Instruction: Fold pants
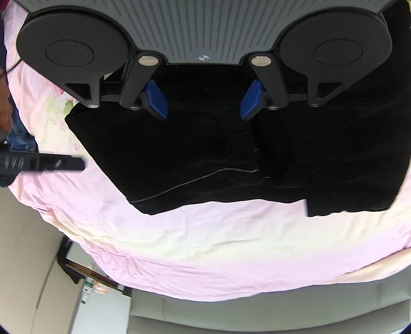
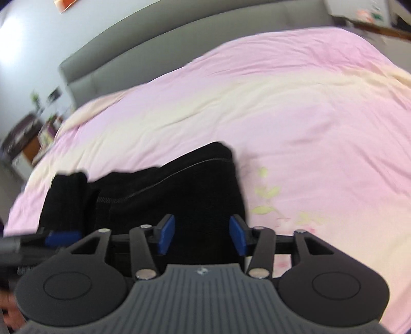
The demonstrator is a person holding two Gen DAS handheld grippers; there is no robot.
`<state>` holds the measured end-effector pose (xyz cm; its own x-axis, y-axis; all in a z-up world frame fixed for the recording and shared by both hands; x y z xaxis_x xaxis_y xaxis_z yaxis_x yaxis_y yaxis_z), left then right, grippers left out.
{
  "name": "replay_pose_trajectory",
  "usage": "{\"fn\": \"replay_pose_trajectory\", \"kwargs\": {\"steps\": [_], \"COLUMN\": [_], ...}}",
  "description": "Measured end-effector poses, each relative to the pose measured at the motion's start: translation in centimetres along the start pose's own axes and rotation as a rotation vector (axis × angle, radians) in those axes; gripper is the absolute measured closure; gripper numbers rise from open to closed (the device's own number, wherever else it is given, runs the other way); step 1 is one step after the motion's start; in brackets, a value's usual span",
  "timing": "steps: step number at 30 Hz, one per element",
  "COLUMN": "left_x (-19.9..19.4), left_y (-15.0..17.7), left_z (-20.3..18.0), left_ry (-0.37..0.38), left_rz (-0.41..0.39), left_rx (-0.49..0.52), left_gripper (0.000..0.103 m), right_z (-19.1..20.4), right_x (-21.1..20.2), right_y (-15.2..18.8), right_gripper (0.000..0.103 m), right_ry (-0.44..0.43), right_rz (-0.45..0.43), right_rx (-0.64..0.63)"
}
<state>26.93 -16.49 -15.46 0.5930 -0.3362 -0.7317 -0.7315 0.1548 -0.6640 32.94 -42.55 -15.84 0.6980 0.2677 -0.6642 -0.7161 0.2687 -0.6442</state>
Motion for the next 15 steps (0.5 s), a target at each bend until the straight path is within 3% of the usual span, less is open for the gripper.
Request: {"fn": "replay_pose_trajectory", "kwargs": {"steps": [6,11,15], "left_x": [-0.1,-0.2,-0.6], "left_y": [1.5,1.5,1.4], "left_z": [-0.6,-1.7,-2.4], "left_ry": [0.012,0.019,0.011], "left_rz": [0.045,0.053,0.048], "left_rx": [-0.018,-0.004,0.016], "left_gripper": [0.025,0.025,0.025], "right_z": [-5.5,-6.0,-5.0], "right_x": [-0.1,2.0,3.9], "right_y": [0.4,2.9,4.9], "right_gripper": [0.051,0.050,0.050], "right_ry": [-0.028,-0.060,-0.168], "right_rz": [0.044,0.133,0.204], "right_rx": [0.352,0.435,0.537]}}
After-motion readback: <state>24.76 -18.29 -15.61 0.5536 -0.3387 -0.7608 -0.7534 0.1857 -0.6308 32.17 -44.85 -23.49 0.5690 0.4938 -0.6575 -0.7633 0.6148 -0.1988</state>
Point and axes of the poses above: each gripper's, at about its wrist camera, not at the fingertips, and x roughly the way its jaws point, z to its left, y to its underside, the point moved 10 cm from there along x, roughly the way its jaws point, and after that the axes turned 1 degree about -z, right-handed, at the moved point
